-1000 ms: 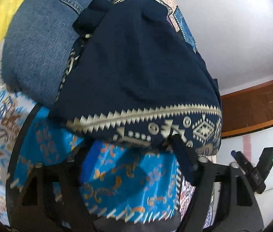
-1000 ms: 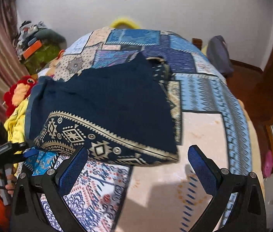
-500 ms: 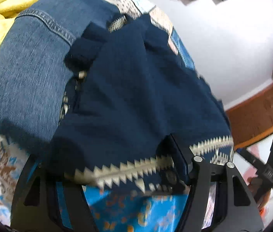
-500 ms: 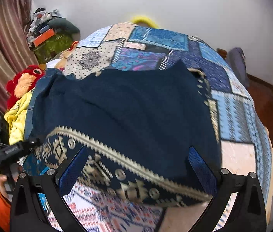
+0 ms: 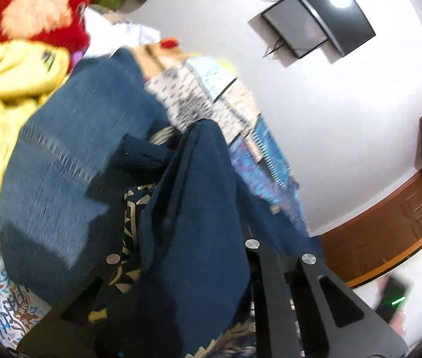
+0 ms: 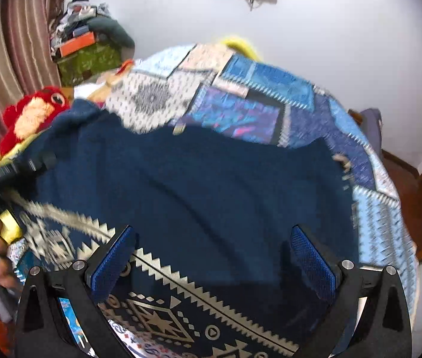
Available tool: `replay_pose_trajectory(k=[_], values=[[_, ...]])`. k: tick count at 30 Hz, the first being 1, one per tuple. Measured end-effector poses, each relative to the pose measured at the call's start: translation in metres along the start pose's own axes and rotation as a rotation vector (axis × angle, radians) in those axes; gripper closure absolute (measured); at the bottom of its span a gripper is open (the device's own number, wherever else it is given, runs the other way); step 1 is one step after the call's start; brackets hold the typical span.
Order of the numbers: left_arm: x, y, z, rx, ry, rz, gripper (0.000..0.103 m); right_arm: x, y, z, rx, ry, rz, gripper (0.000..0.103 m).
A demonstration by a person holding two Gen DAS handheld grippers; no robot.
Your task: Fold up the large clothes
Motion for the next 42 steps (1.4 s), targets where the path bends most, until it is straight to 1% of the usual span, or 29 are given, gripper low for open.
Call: replay_pose_trajectory(k=[2,3,4,6,7,8,9,10,11,12,13,14,15,17,18,20,21,24,26,27,29,31,32,34,36,37,38,39,42], values=[[0.016,0.014,0.001,0.011,-0.021,-0.028,0.091,-0.008,-0.014,-0.017,-0.051,0.019,-0.014,0.000],[0.026,0.016,0.005,0.007,-0.039,-0.057,0.091,-0.012,-0.023,-0.029,-0.084,0.049,-0.044,0.000],[0.032,0.018,0.007,0.007,-0.046,-0.084,0.091,-0.011,-0.024,-0.034,-0.090,0.062,-0.068,0.000],[0.060,0.019,0.015,0.003,-0.053,-0.170,0.091,-0.010,-0.023,-0.033,-0.098,0.063,-0.070,0.000],[0.067,0.018,0.019,0.005,-0.055,-0.195,0.091,-0.010,-0.023,-0.032,-0.125,0.064,-0.061,0.000],[0.082,0.019,0.020,0.006,-0.062,-0.227,0.091,-0.008,-0.023,-0.031,-0.154,0.071,-0.061,0.000],[0.100,0.018,0.022,0.005,-0.071,-0.262,0.091,-0.004,-0.023,-0.026,-0.187,0.095,-0.079,0.000],[0.113,0.015,0.024,0.005,-0.082,-0.289,0.091,-0.001,-0.023,-0.020,-0.203,0.119,-0.104,0.000],[0.136,0.013,0.022,0.002,-0.104,-0.326,0.091,0.006,-0.023,-0.013,-0.207,0.144,-0.139,0.000],[0.149,0.010,0.022,-0.002,-0.118,-0.350,0.091,0.017,-0.023,0.000,-0.196,0.175,-0.193,0.000],[0.172,0.004,0.018,-0.015,-0.142,-0.389,0.091,0.026,-0.024,0.010,-0.184,0.186,-0.222,0.000],[0.183,0.002,0.014,-0.024,-0.154,-0.411,0.091,0.037,-0.024,0.020,-0.169,0.186,-0.246,0.000],[0.205,-0.009,0.006,-0.050,-0.166,-0.455,0.091,0.054,-0.025,0.034,-0.146,0.170,-0.267,0.000],[0.228,-0.030,-0.006,-0.099,-0.173,-0.520,0.091,0.084,-0.029,0.054,-0.105,0.109,-0.278,0.000],[0.242,-0.050,-0.018,-0.145,-0.181,-0.560,0.091,0.101,-0.031,0.065,-0.083,0.064,-0.277,0.000],[0.251,-0.084,-0.038,-0.240,-0.184,-0.590,0.091,0.128,-0.035,0.080,-0.054,0.003,-0.280,0.000],[0.252,-0.100,-0.044,-0.282,-0.188,-0.592,0.091,0.145,-0.038,0.090,-0.043,-0.028,-0.289,0.000],[0.250,-0.159,-0.064,-0.434,-0.216,-0.612,0.091,0.180,-0.048,0.107,-0.034,-0.058,-0.337,0.000],[0.243,-0.182,-0.069,-0.496,-0.213,-0.625,0.091,0.198,-0.055,0.115,-0.033,-0.070,-0.372,0.000],[0.238,-0.196,-0.071,-0.523,-0.202,-0.651,0.091,0.204,-0.059,0.118,-0.035,-0.073,-0.385,0.000],[0.233,-0.207,-0.071,-0.549,-0.180,-0.711,0.091,0.213,-0.064,0.123,-0.035,-0.077,-0.400,0.000],[0.231,-0.210,-0.067,-0.560,-0.163,-0.759,0.091,0.217,-0.071,0.127,-0.036,-0.081,-0.409,0.000],[0.231,-0.211,-0.064,-0.566,-0.156,-0.770,0.087,0.217,-0.072,0.129,-0.037,-0.080,-0.411,0.000],[0.232,-0.214,-0.052,-0.611,-0.175,-0.774,0.071,0.216,-0.072,0.131,-0.038,-0.070,-0.416,0.000],[0.241,-0.217,-0.034,-0.637,-0.203,-0.783,0.038,0.212,-0.069,0.136,-0.027,-0.047,-0.424,0.000],[0.243,-0.214,-0.027,-0.636,-0.206,-0.802,0.033,0.211,-0.069,0.140,-0.020,-0.038,-0.428,0.000],[0.245,-0.211,-0.014,-0.615,-0.191,-0.841,0.024,0.209,-0.068,0.144,-0.012,-0.027,-0.433,0.000],[0.246,-0.208,-0.003,-0.595,-0.180,-0.866,0.020,0.207,-0.064,0.149,-0.003,-0.013,-0.438,0.000],[0.241,-0.185,0.032,-0.517,-0.151,-0.895,0.017,0.198,-0.053,0.160,0.008,0.026,-0.450,0.000]])
Point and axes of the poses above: each gripper's, at about its wrist camera, not at the fingertips, and z roughly against the way its jaws point, x to its right, y to its top, the point moved 10 cm from there along -z, roughly the way its jaws point, and after that the axes turned 11 degrees about -z, right-handed, at the moved point
